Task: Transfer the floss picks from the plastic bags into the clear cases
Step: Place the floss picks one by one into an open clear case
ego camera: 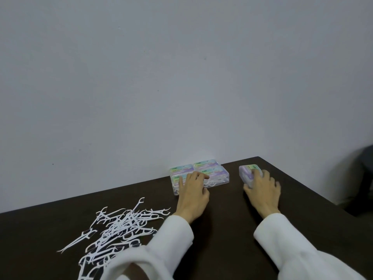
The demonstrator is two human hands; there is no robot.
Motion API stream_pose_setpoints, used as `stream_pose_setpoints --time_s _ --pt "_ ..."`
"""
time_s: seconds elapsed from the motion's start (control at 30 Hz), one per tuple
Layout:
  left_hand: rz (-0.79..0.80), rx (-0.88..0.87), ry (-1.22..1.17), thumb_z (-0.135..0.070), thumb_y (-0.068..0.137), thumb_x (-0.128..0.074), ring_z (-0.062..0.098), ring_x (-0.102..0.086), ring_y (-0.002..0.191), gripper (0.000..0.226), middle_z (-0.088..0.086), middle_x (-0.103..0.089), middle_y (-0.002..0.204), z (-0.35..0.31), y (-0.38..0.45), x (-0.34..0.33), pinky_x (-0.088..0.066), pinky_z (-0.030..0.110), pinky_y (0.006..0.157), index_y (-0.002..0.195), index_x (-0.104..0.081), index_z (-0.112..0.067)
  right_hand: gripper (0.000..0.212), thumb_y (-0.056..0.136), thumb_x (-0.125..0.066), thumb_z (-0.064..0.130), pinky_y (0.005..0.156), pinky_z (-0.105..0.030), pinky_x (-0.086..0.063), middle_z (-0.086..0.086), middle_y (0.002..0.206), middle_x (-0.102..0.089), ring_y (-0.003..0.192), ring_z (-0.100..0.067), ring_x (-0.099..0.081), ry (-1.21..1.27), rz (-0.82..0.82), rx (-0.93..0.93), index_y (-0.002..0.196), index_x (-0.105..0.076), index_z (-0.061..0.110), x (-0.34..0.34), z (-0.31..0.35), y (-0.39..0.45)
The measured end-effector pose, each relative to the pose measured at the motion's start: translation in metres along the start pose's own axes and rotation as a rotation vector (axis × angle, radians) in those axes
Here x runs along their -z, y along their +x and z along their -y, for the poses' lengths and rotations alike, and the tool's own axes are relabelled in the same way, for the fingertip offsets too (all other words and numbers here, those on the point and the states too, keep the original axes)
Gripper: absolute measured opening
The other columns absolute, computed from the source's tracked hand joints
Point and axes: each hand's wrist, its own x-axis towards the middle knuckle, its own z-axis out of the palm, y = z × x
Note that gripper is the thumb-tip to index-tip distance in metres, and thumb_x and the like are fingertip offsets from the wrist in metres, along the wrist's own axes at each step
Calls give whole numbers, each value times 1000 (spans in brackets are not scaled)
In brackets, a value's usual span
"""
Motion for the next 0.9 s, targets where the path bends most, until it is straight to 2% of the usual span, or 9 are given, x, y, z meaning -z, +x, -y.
stream_pose_setpoints --time_s 0.03,0.1,0.23,0.43,0.57,0.67,0.73,0.8,0.9 --pt "2 -7 -16 -13 94 -45 11 -32 131 35 -6 -43 134 -1 -3 1 -3 39 117 127 -48 -23 57 88 -56 40 99 -38 -40 -12 142 -35 125 -27 -42 84 -13 3 137 -35 18 2 0 -4" --pt "0 -17 -53 -14 94 -46 11 -33 131 33 -6 -44 134 -1 -7 1 -6 39 119 127 -49 -23 55 86 -61 34 90 -33 -44 -12 137 -39 118 -26 -46 230 -74 21 133 -40 15 7 0 -10" --pt "-26 -69 -74 -17 96 -46 15 -38 128 31 -3 -48 132 -2 -18 2 -20 41 115 126 -50 -21 52 81 -68 27 94 -37 -45 -10 135 -38 119 -26 -44 536 -141 85 127 -48 14 11 7 -23" --pt "-132 -202 -44 -12 91 -52 14 -43 123 41 -2 -50 131 4 -36 13 -33 26 107 131 -49 -18 50 79 -70 19 87 -23 -41 2 121 -45 112 -15 -46 894 -27 321 123 -48 23 17 24 -52" --pt "-98 -271 -24 -14 88 -56 14 -45 126 49 -2 -50 136 9 -48 26 -41 28 102 136 -47 -20 60 78 -71 18 86 -10 -35 6 122 -44 113 -8 -44 959 67 435 128 -39 32 23 36 -74" --pt "-97 -302 20 -16 88 -57 20 -54 119 46 1 -57 131 12 -58 33 -47 36 96 133 -51 -17 63 76 -72 20 89 -10 -35 5 122 -46 113 -8 -45 931 59 526 128 -39 31 30 41 -87" --pt "-99 -318 61 -20 89 -57 25 -59 112 44 4 -61 127 14 -64 37 -50 38 92 133 -52 -15 64 71 -68 38 89 -8 -34 8 120 -45 112 -5 -44 890 70 580 128 -39 31 34 42 -94" --pt "-83 -342 123 -23 91 -56 29 -62 106 44 8 -63 124 14 -70 41 -50 38 88 133 -51 -13 70 65 -56 54 88 -4 -33 10 119 -46 109 -2 -44 851 78 619 128 -41 29 35 41 -98" --pt "-58 -365 179 -24 93 -54 31 -63 101 45 11 -64 121 14 -77 44 -50 40 85 135 -48 -10 73 64 -51 58 87 -1 -30 12 120 -46 107 3 -43 822 79 652 129 -42 25 36 42 -103"
